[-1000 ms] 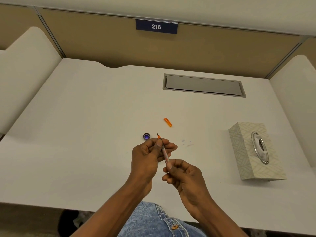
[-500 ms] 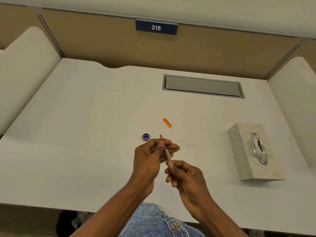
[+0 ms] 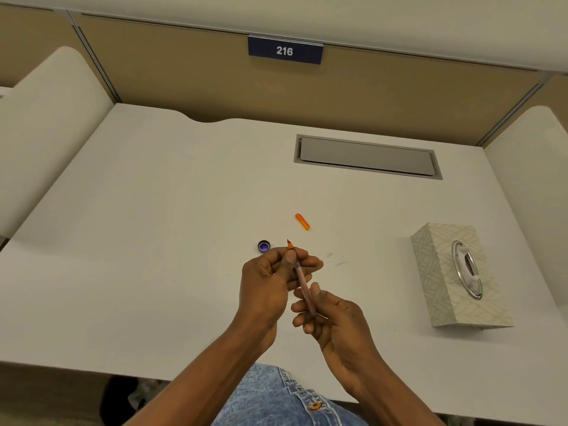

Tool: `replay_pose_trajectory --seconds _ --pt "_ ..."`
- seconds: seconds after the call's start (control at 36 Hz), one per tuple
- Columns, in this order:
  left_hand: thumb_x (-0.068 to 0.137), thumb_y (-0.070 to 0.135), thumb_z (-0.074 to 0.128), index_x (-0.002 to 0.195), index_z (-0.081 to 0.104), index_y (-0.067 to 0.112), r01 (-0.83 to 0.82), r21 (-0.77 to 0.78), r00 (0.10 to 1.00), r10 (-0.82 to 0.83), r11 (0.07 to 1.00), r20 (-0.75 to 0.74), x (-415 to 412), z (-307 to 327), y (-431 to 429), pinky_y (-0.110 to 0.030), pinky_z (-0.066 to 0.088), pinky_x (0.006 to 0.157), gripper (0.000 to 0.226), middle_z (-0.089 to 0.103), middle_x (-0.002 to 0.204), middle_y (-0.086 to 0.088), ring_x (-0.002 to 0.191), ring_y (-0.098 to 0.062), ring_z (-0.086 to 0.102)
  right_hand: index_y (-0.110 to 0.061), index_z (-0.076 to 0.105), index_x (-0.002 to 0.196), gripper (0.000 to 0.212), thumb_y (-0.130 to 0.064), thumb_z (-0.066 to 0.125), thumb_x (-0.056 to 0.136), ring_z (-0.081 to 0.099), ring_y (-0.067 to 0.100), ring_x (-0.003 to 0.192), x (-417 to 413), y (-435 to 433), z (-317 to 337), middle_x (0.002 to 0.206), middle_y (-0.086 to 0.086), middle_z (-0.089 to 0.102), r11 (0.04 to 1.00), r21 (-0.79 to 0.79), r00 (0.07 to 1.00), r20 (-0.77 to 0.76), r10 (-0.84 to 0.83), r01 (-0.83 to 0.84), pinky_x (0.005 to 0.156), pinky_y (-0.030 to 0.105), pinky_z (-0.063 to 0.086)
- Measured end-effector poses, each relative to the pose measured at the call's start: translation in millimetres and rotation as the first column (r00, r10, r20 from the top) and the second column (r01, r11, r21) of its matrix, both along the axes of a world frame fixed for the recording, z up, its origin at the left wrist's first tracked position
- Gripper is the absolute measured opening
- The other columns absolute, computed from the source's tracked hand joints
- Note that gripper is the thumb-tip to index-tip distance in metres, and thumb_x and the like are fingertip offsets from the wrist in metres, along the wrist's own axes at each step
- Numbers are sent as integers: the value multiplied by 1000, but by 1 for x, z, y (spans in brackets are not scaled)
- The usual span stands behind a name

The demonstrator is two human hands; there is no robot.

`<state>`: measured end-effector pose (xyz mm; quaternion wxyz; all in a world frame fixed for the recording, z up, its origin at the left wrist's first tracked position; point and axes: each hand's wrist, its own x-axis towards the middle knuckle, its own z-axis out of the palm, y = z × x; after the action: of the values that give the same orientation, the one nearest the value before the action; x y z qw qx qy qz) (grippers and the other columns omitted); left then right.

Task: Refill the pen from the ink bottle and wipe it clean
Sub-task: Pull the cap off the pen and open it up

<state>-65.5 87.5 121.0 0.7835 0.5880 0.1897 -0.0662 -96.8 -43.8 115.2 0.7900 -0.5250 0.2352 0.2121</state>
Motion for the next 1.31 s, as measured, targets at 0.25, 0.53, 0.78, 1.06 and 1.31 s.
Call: replay_pose_trajectory --seconds 0.25,0.53,0.78,1.06,1.31 --pt "111 16 52 111 75 1 3 8 1000 -3 1000 1 -1 -2 1 -37 65 92 27 84 100 -12 99 -26 83 3 77 101 13 -3 72 91 66 26 64 -1 -2 -4 86 24 73 1000 -21 1000 17 11 -10 57 26 56" --pt "111 15 51 111 74 0 -3 12 1000 3 1000 1 -1 -2 1 -42 64 96 28 84 100 -13 99 -27 82 2 79 103 24 -17 68 94 68 23 63 -3 0 -5 85 22 75 1000 -17 1000 11 -8 8 58 25 57" --pt "111 15 51 110 74 0 -7 19 1000 7 1000 -7 -3 -3 2 -45 64 97 28 84 101 -14 100 -28 82 3 77 110 40 -25 74 82 70 27 66 -2 2 -5 93 23 78 998 5 998 4 -63 63 61 26 60" --pt "112 14 50 110 73 -1 -3 -5 1000 2 1000 -16 -5 -2 1 -38 65 93 28 84 100 -13 99 -26 82 7 75 108 37 -18 72 82 69 24 62 -6 2 -8 84 22 75 998 15 998 26 -62 61 59 24 60" --pt "112 15 50 111 74 2 3 14 1000 -3 1000 -8 -4 -2 2 -31 66 89 28 85 100 -10 97 -23 83 5 79 103 31 -20 72 86 68 25 62 -6 1 -5 85 23 75 996 30 996 9 -83 83 57 25 59"
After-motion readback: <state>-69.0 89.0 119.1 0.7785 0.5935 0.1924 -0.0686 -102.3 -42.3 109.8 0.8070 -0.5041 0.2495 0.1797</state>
